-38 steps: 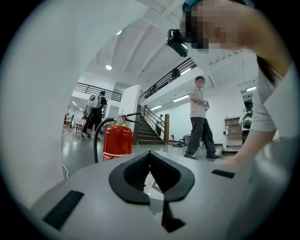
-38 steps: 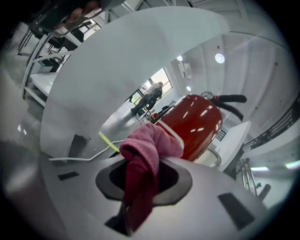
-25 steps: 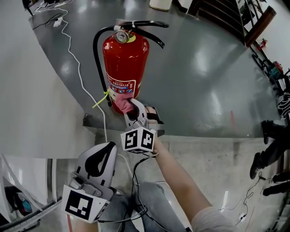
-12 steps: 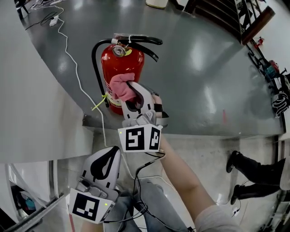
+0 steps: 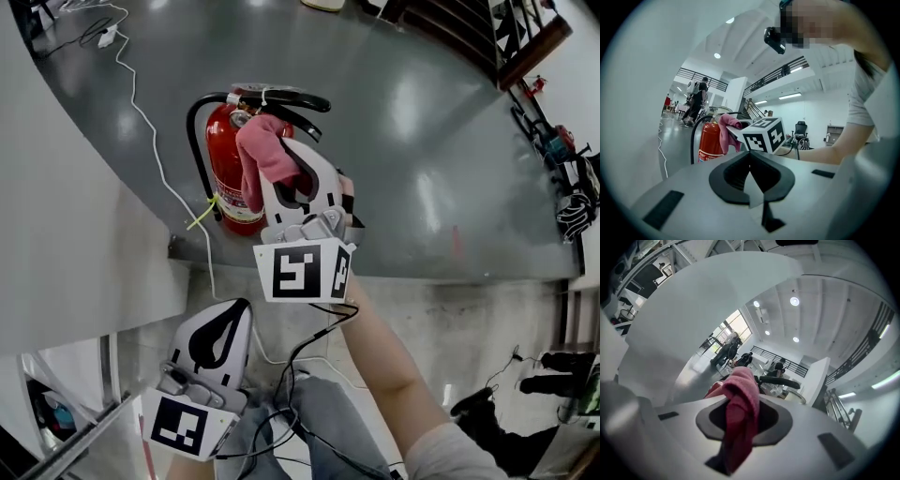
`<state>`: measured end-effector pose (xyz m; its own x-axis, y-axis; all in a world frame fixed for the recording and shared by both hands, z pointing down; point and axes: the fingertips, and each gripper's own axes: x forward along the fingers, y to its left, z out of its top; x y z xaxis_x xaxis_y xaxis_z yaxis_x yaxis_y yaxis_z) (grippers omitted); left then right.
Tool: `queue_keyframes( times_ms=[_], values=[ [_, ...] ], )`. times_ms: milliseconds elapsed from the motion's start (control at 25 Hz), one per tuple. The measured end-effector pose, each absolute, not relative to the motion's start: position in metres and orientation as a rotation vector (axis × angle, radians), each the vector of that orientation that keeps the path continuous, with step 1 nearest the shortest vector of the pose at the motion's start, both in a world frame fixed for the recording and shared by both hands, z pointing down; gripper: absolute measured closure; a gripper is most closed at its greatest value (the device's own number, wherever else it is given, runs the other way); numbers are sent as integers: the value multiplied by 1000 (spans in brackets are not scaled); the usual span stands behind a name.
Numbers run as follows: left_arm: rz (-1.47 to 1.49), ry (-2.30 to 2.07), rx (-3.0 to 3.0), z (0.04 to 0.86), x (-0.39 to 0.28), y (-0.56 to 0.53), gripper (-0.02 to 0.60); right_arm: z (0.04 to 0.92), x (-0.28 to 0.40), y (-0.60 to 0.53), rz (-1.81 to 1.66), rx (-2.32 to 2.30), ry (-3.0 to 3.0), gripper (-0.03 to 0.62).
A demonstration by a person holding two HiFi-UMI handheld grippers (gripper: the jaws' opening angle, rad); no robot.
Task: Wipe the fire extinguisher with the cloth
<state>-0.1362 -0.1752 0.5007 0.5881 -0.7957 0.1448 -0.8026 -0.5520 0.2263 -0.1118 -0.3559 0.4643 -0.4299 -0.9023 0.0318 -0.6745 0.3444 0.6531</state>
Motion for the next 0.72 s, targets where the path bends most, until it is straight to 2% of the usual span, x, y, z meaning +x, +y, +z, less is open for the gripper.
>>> queue_keyframes(
  times_ms=[320, 720],
  values=[
    [45, -1328, 2566, 523, -130, -185, 574, 484, -95, -351, -920, 1450, -2227, 510],
    [37, -1338, 2589, 580, -119, -185, 574, 588, -92, -352, -847, 1419, -2202, 510]
  ],
)
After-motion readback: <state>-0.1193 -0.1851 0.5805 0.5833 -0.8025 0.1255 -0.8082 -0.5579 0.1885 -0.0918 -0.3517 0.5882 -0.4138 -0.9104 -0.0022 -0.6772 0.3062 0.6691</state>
